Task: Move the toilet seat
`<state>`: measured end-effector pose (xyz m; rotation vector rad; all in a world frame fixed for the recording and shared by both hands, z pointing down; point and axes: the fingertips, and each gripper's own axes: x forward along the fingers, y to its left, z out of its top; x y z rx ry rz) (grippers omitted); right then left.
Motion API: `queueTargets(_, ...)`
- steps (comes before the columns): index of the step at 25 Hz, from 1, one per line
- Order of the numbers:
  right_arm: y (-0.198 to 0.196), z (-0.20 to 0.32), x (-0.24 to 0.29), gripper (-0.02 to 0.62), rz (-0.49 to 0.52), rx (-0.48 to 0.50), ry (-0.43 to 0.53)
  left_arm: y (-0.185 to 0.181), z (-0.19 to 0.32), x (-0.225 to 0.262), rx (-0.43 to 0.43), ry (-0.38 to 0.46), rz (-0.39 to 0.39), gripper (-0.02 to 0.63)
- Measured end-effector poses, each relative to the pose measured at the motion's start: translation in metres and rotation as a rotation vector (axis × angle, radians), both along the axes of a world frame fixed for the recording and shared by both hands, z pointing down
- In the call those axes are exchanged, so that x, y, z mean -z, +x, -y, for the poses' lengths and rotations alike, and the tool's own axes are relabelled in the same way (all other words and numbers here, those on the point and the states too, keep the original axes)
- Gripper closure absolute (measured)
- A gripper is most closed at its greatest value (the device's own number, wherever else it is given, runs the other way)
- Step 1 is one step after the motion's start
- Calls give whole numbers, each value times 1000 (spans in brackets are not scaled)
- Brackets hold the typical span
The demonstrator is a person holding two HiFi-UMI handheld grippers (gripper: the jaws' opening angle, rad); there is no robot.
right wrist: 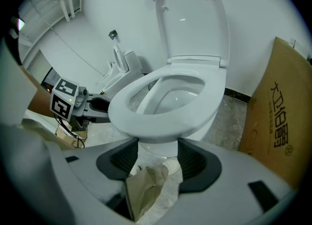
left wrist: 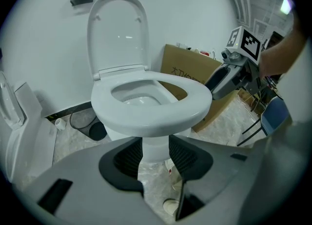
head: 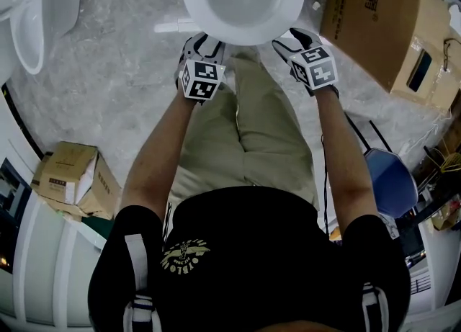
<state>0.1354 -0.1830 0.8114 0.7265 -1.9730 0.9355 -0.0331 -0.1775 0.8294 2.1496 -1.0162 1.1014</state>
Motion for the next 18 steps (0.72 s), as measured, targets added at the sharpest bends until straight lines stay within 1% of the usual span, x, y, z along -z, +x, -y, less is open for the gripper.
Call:
queueTargets(3, 2, 0, 6, 331, 2, -7, 4, 2, -1, 6, 8, -1, -3, 423)
queueTargets(7, 0, 2, 13, 331, 3, -21, 18, 0, 1, 11, -13, 2, 9, 425)
queueTargets(13, 1, 8, 30, 331, 3, -43, 46, 0, 5, 27, -26, 7, -6, 428)
queueTargets(18, 0, 16, 47, 331, -2, -41, 60, 0, 13, 44, -24, 0, -2, 428)
